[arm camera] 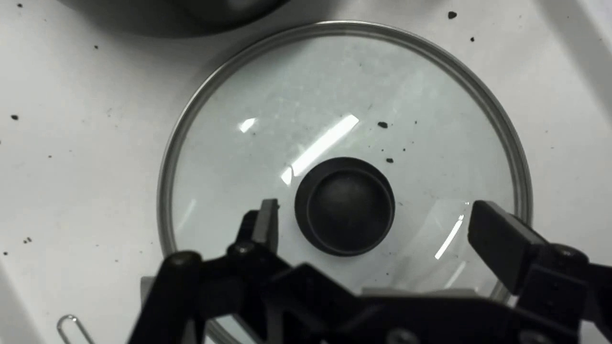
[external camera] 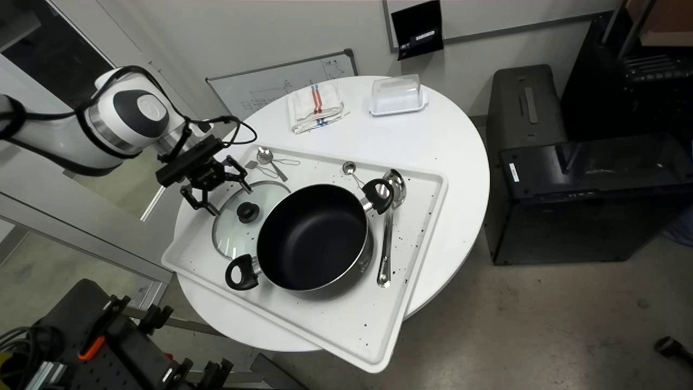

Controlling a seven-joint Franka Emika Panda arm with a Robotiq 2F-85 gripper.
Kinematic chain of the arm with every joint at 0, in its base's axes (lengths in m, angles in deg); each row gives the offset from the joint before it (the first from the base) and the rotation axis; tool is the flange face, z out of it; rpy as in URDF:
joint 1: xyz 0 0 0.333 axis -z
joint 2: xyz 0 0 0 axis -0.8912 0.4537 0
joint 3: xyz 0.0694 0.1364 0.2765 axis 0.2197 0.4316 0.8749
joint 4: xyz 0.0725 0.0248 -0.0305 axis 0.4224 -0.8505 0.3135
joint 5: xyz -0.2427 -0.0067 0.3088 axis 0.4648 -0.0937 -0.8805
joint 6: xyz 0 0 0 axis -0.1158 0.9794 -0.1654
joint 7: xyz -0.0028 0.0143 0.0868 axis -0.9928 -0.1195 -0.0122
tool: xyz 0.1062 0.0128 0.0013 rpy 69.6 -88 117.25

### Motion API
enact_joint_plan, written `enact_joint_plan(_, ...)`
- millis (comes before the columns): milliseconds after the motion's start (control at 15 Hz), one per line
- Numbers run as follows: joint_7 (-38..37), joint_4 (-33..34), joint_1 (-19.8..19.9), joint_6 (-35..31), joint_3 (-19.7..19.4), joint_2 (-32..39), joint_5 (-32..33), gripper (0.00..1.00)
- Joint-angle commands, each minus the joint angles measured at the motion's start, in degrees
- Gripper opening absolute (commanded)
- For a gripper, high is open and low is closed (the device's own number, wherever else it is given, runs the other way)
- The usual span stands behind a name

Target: Put the lid on the pot

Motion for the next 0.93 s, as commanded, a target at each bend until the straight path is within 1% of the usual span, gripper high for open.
enact_joint_plan(0, 1.41, 4.90, -0.90, 0.77, -1.16, 3.94, 0.51, 1.00)
enact_joint_plan(333, 2.24, 6.66, -0.71, 0.87, -1.35, 5.71, 0.33, 1.00)
enact_joint_plan(867, 2.78, 6.08, -0.52, 0.69, -1.51, 5.99, 0.47, 1.00)
